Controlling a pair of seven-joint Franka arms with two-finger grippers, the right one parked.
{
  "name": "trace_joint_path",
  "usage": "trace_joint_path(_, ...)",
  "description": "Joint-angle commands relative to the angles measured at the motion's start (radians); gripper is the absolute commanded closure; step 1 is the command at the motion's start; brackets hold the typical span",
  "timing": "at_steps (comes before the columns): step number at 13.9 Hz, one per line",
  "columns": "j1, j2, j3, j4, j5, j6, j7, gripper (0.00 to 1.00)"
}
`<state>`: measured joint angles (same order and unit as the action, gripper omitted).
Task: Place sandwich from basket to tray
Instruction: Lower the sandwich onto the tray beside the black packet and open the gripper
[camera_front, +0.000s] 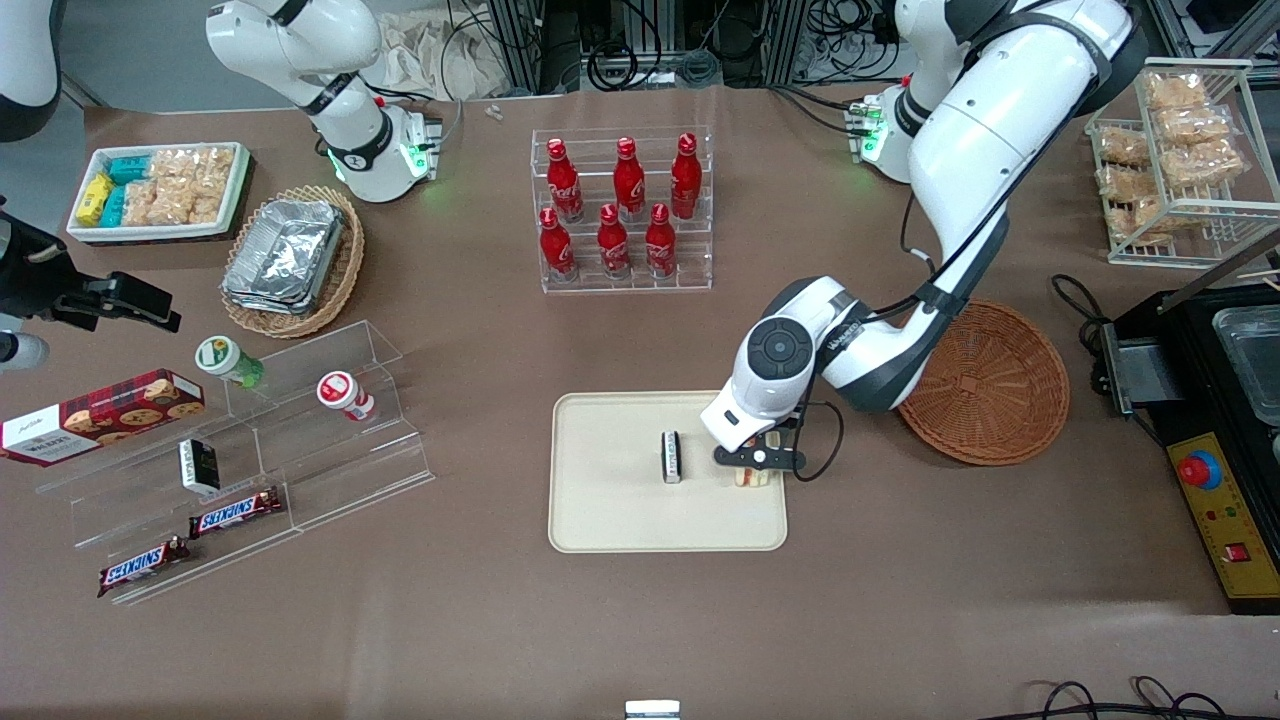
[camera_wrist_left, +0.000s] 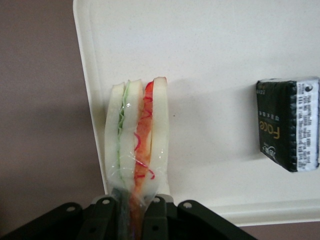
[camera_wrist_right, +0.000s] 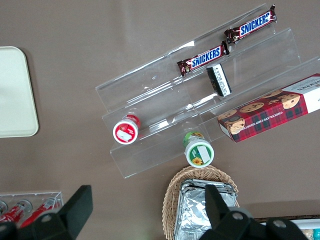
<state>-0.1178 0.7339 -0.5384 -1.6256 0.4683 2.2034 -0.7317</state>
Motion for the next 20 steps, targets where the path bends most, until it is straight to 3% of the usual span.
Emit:
trace_joint_path(1, -0.002, 0.038, -0.003, 0.041, 0.055, -0.004, -0.018, 1.00)
trace_joint_path(7, 0.003, 0.059, 0.000, 0.041, 0.056, 0.033, -0.017, 0.99)
trace_joint_path(11, 0.003, 0.061, 0.000, 0.041, 0.055, 0.033, -0.018, 0.95)
trace_joint_path(12, 0.003, 0.062, 0.000, 0.041, 0.055, 0.033, -0.018, 0.90)
trace_joint_path(13, 0.001, 0.064, 0.000, 0.041, 0.055, 0.033, -0.018, 0.62)
trace_joint_path(14, 0.001, 0.064, 0.000, 0.041, 0.056, 0.035, -0.018, 0.02)
trace_joint_path(20, 0.001, 0.062, 0.000, 0.041, 0.053, 0.035, -0.031, 0.00)
